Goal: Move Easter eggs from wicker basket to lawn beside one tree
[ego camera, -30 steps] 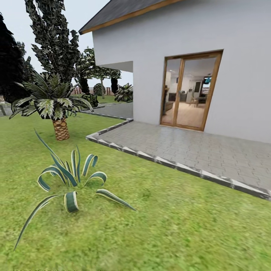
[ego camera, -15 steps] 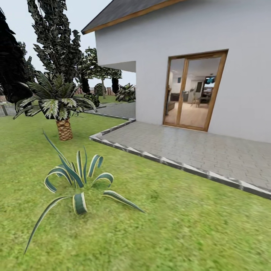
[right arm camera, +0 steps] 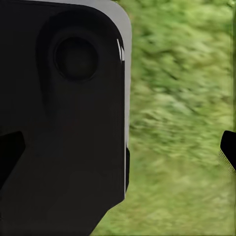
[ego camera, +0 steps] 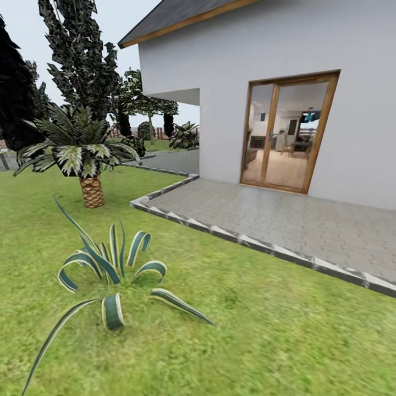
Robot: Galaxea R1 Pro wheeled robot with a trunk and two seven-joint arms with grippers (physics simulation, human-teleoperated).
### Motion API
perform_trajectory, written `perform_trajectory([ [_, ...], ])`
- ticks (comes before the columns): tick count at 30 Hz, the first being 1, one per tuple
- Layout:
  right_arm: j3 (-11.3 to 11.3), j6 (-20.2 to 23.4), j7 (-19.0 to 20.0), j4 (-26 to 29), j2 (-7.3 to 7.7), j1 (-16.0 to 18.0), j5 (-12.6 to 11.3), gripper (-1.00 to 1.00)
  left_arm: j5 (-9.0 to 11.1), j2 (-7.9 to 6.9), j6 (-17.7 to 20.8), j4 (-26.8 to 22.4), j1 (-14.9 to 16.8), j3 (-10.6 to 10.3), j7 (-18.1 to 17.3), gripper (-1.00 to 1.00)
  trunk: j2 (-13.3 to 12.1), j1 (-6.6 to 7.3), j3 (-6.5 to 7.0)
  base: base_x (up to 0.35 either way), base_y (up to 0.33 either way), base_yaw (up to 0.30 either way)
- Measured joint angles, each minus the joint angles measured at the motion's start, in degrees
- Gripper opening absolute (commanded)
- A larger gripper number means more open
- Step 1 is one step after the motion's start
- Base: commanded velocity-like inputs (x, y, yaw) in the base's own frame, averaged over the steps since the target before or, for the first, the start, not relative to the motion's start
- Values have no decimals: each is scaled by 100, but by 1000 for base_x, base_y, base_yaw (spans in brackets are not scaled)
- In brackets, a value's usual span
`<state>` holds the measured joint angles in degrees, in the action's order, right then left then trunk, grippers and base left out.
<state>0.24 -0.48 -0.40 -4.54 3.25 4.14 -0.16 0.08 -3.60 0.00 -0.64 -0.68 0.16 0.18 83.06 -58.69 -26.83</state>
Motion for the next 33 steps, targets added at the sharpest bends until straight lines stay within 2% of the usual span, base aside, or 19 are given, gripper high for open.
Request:
perform_trajectory([
  [11, 0, 0, 0, 2, 0, 0, 0, 100, 0, 0, 0, 0, 0, 0, 3, 100, 0, -1, 0, 289, 56, 0],
  [33, -4, 0, 0, 2, 0, 0, 0, 100, 0, 0, 0, 8, 0, 0, -2, 100, -1, -3, 0, 8, 321, 0],
])
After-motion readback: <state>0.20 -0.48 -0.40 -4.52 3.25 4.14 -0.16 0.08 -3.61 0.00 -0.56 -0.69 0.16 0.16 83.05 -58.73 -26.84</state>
